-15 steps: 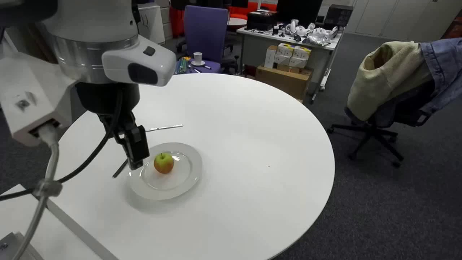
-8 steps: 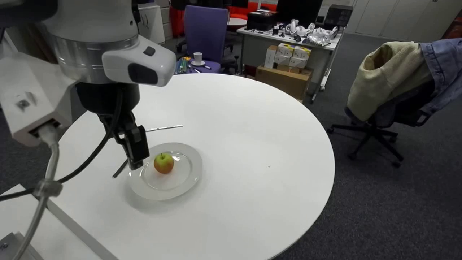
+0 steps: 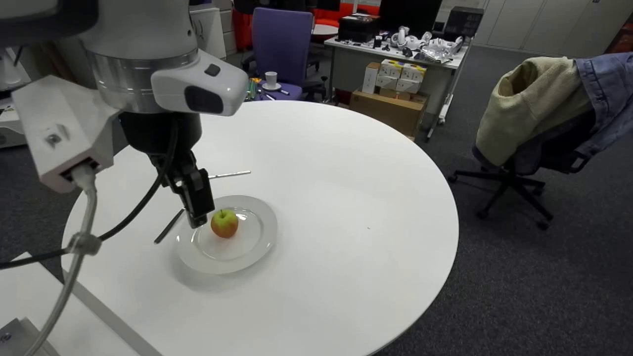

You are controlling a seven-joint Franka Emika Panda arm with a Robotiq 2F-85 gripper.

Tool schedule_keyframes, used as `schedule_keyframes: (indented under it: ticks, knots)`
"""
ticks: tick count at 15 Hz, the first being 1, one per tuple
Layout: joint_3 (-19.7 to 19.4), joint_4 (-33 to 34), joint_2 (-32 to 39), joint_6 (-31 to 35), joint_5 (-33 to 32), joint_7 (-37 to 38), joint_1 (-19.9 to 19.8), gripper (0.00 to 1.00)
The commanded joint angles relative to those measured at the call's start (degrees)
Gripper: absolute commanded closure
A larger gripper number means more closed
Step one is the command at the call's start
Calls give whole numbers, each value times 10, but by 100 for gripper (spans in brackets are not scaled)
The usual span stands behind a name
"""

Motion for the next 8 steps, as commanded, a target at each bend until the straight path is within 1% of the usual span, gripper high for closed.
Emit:
schedule_keyframes:
  ticks: [1,3,5,7,8]
  knots:
    - [37,10,50,79,9,82,-11,0]
    - [61,14,83,130,17,152,-10,0]
    - [76,27,122,153,42,195,3,0]
    - [92,37,153,177,73,219,16,0]
    - [94,41,160,178,98,214,27,0]
